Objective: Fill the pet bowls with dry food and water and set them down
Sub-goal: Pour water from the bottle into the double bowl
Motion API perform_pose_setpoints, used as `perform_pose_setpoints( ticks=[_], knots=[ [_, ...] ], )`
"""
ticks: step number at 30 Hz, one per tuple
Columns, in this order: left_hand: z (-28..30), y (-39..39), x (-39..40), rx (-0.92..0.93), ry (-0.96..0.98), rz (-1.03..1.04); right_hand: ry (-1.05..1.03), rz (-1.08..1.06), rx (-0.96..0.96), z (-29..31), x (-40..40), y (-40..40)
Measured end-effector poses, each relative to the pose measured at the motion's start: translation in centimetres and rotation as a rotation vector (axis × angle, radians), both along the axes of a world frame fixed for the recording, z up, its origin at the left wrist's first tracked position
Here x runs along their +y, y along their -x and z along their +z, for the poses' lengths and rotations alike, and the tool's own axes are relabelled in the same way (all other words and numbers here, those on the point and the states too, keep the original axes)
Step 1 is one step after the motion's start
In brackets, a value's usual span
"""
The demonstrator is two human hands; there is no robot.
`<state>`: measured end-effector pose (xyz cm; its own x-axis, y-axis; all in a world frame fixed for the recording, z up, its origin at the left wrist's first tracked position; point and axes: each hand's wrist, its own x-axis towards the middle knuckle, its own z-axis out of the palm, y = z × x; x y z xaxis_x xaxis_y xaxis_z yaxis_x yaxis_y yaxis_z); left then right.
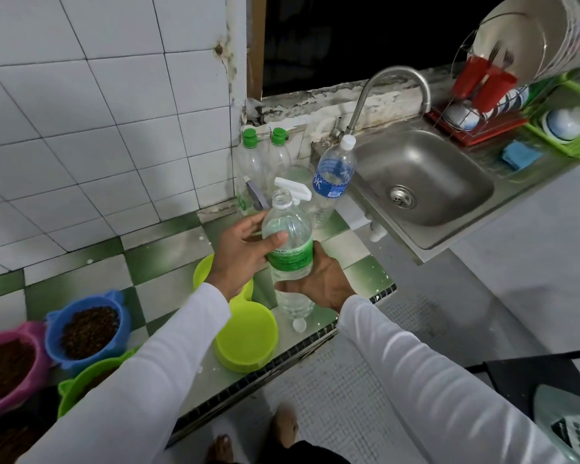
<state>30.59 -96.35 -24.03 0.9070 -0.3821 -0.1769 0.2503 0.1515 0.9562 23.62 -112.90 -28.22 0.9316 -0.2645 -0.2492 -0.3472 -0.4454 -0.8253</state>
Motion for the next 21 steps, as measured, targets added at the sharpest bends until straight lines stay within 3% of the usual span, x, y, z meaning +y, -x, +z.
perform_pose_setpoints(
  ticks=[8, 21],
  knots=[
    [-1.1, -0.2, -0.7, -0.178, -0.183, 0.075, -0.100, -0.011, -0.004, -1.5, -0.7, -1.6],
    [-1.8, 0.1, -1.9, -0.228, -0.261, 0.080, -0.233, -0.047, -0.033, -2.9, -1.9, -2.0]
  ],
)
